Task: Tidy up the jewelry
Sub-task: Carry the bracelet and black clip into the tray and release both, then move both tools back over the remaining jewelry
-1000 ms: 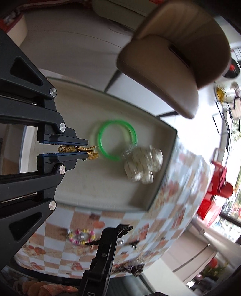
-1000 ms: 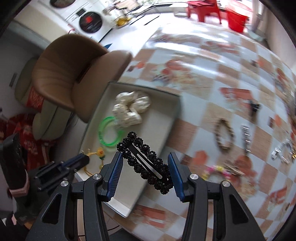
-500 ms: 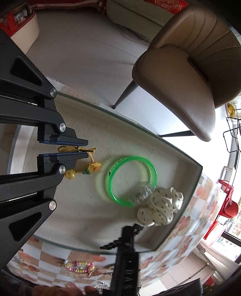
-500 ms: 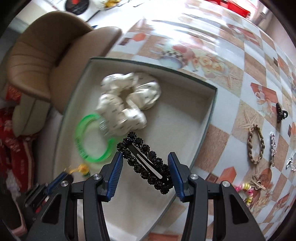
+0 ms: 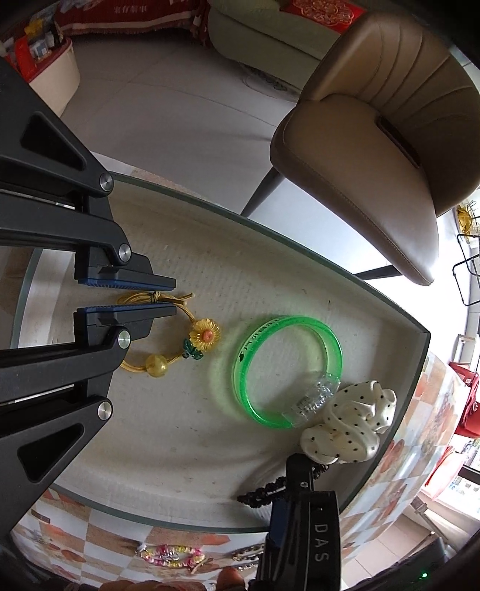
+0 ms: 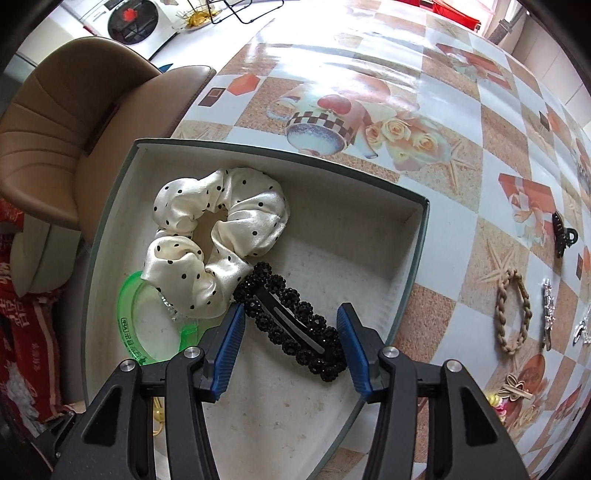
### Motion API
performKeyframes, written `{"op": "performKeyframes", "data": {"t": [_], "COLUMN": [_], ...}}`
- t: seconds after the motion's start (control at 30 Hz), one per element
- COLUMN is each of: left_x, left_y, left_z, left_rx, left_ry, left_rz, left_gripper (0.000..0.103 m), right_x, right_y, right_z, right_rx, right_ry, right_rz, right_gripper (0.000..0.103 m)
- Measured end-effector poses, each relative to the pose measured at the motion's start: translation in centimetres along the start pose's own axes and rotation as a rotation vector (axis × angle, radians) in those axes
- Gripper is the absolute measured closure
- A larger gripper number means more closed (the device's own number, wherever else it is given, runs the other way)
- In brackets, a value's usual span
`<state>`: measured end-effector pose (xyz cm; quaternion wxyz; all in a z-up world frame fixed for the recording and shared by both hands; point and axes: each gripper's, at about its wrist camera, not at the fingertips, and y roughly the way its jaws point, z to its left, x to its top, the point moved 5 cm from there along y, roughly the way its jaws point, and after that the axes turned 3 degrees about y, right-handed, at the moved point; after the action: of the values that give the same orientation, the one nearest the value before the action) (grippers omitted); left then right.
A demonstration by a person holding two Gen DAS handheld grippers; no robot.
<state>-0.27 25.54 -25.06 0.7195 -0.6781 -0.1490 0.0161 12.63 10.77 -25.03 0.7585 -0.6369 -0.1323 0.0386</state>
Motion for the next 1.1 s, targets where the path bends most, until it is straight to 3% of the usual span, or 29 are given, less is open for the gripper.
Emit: {"op": "performKeyframes", "data": {"t": [0.1, 0.23, 0.3, 0.37, 0.4, 0.5, 0.73, 0.8, 1.1], "left_x": [0.1, 0.2, 0.2, 0.2, 0.3, 0.5, 0.7, 0.9, 2.8], "left_y": [-0.2, -0.5, -0.6, -0.9, -1.4, -2.4, -4.1, -4.9, -7.7], "left_z": [0.0, 0.1, 0.2, 0.3, 0.3, 0.0, -1.4, -2.2, -8.0], "left_rx": [0.009, 0.020, 0.027, 0.039, 0.029, 0.067, 0.071, 0.069, 0.028], "left_ry": [-0.005, -0.001, 0.003, -0.009, -0.017, 0.016, 0.068, 0.095, 0.186], "left_rz": [0.000, 0.002, 0.004, 0.008, -0.013, -0.035, -0.047, -0.062, -0.123], "left_gripper": [0.093, 0.093, 0.087, 0.011, 0.006, 0.005, 0.005, 0.005, 0.005], "right_x": [-0.7, -0.6, -0.6, -0.6, -0.6, -0.8, -2.0, -2.5, -5.1], "right_y": [-0.5, -1.4, -2.1, -2.7, -3.0, -4.5, -8.2, -9.2, -12.5], "right_z": [0.1, 0.3, 0.4, 0.6, 0.8, 0.9, -0.4, -1.7, -11.2], "right_rx": [0.017, 0.053, 0.071, 0.090, 0.103, 0.144, 0.195, 0.196, 0.097], "right_ry": [0.001, 0.005, 0.005, 0.011, 0.016, 0.027, 0.060, 0.074, 0.185], "right_rz": [0.004, -0.011, -0.017, -0.021, -0.024, -0.035, -0.079, -0.094, -0.135], "right_gripper": [0.045, 0.035, 0.030, 0.026, 0.025, 0.022, 0.014, 0.000, 0.000]}}
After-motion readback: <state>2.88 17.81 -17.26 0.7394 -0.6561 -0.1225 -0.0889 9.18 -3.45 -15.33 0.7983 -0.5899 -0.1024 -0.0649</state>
